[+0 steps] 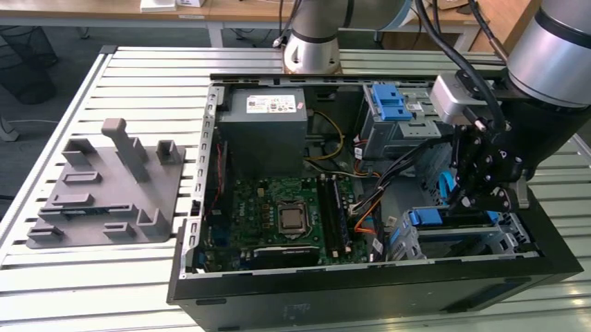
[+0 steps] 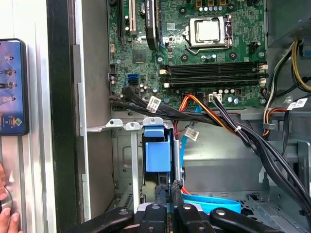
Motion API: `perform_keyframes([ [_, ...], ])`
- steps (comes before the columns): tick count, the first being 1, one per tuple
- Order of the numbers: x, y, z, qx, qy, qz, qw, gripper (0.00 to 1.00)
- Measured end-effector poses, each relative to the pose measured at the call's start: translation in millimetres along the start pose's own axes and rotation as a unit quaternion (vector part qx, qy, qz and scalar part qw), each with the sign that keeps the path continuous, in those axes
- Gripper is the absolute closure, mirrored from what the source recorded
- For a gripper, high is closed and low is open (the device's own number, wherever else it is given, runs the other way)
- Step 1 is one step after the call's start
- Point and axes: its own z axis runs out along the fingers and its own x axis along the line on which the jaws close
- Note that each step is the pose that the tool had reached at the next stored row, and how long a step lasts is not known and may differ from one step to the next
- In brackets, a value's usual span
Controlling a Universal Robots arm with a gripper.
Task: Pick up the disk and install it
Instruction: 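Insert the second disk wire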
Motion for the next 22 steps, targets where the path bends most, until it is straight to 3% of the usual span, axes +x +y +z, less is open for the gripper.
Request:
perform_keyframes([
  [22,0.2,-0.1,-1.8,-0.0001,-0.0014,0.000,1.0000,0.84],
])
